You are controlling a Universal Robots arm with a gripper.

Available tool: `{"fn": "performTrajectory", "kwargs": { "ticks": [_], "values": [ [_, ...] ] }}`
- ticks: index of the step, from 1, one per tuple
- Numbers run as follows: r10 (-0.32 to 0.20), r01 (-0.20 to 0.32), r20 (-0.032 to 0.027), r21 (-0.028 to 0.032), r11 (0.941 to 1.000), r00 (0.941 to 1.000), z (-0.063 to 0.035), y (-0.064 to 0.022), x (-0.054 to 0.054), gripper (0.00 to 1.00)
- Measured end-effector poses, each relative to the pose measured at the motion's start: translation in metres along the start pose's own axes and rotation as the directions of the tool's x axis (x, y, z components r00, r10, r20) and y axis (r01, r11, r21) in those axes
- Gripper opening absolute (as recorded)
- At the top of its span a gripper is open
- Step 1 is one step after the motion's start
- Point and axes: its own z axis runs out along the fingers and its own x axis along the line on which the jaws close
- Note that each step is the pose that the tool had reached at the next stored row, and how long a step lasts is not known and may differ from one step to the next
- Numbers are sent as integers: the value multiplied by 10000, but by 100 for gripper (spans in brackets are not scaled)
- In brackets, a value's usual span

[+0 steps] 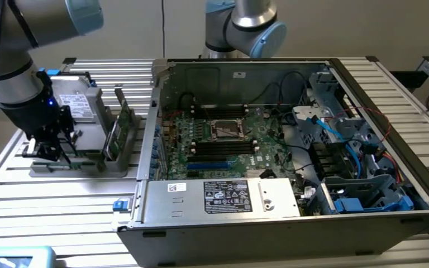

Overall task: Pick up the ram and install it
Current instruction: 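Pick up the ram and move it above insertion slot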

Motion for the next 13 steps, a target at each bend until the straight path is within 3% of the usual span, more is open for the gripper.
{"fn": "performTrajectory", "kwargs": {
  "ticks": [13],
  "values": [
    [-20, 20, 1, 0, 10000, 10000, 134, -19, 3, 36]
  ]
}}
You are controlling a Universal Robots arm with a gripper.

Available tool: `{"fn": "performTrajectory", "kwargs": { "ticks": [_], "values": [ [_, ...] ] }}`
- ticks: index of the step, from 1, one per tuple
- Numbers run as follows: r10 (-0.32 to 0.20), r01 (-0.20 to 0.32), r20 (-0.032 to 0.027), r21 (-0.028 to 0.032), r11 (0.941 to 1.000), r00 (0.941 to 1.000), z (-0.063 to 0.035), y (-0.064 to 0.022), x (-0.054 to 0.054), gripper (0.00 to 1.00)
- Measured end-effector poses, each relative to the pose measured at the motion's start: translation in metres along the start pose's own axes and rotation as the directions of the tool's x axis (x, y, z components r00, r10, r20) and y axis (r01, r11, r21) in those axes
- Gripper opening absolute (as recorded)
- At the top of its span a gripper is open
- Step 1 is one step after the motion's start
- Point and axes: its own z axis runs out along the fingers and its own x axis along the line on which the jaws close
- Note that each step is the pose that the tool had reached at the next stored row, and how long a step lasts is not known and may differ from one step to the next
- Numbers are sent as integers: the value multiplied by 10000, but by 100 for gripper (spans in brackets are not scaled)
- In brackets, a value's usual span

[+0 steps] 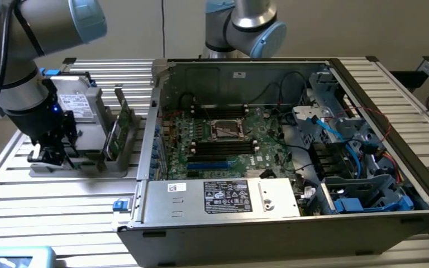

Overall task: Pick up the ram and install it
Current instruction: 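Pick up the ram and move it above insertion slot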

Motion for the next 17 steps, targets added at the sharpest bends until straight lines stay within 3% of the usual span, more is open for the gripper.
{"fn": "performTrajectory", "kwargs": {
  "ticks": [8, 17],
  "values": [
    [1, -1, -10, -103, 9999, 10000, 68, -2, 0, 36],
    [-1, 0, -12, -119, 9999, 10000, 118, -1, -1, 35]
  ]
}}
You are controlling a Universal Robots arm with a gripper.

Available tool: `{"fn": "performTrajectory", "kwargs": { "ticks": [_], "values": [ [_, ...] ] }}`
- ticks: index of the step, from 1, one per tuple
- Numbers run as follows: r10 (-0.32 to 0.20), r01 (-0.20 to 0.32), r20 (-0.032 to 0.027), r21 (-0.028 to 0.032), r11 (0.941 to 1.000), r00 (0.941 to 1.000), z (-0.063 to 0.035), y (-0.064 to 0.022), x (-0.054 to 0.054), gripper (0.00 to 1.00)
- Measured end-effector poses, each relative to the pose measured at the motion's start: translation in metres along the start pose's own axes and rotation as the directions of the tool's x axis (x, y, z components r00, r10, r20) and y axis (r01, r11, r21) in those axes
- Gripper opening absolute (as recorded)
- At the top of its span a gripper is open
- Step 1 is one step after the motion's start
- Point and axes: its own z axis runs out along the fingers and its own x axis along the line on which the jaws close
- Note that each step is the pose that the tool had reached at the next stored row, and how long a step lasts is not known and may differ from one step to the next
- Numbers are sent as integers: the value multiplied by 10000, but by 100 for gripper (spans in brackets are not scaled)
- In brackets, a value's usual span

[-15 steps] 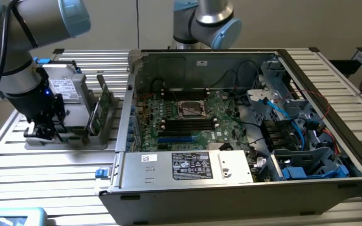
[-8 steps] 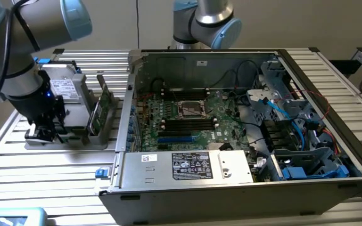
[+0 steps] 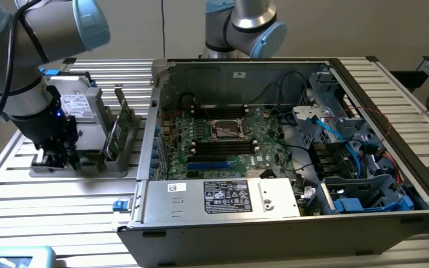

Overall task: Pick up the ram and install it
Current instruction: 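Pick up the ram and move it above insertion slot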

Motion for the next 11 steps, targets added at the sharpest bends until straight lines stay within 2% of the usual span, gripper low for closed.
{"fn": "performTrajectory", "kwargs": {
  "ticks": [1, 2, 3, 4, 5, 11],
  "values": [
    [1, -1, -1, -1, 10000, 10000, 1, 0, 0, 28],
    [1, -1, -1, -1, 10000, 10000, 1, 1, -1, 28],
    [1, -1, -1, -1, 10000, 10000, -1, 1, -1, 22],
    [0, 0, 5, 3, 10000, 10000, -21, 0, -1, 16],
    [-1, 1, 4, 3, 10000, 10000, -71, 0, -2, 14],
    [-40, 40, 2, 1, 10000, 10000, -345, -2, -4, 14]
  ]
}}
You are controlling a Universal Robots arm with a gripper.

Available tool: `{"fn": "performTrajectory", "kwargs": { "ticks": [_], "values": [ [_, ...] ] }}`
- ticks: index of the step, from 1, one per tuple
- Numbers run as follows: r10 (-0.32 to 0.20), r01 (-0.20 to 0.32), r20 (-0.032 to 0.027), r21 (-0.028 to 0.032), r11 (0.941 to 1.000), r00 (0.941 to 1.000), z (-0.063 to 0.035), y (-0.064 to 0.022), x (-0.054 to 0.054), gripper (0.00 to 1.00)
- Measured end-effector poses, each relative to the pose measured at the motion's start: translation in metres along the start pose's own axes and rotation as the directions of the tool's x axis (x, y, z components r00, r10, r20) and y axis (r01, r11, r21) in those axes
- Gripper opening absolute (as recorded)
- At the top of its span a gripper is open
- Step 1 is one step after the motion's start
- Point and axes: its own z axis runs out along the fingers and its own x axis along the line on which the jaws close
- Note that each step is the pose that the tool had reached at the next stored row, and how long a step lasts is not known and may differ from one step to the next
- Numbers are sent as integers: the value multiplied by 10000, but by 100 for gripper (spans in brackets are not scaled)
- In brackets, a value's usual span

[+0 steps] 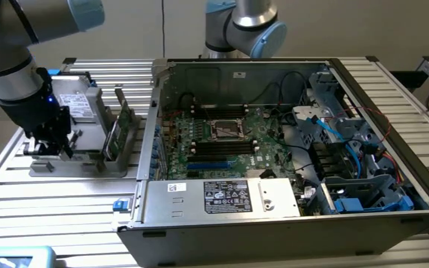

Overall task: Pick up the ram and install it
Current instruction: 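Pick up the ram and move it above insertion slot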

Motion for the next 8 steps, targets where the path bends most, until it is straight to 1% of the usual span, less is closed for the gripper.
{"fn": "performTrajectory", "kwargs": {
  "ticks": [4, 5, 8],
  "values": [
    [-118, 118, 0, -1, 9999, 9999, -181, -1, -2, 14],
    [-209, 209, 0, -1, 9998, 9998, -222, -1, -2, 14],
    [-642, 642, 2, -4, 9979, 9979, -297, -1, -2, 14]
  ]
}}
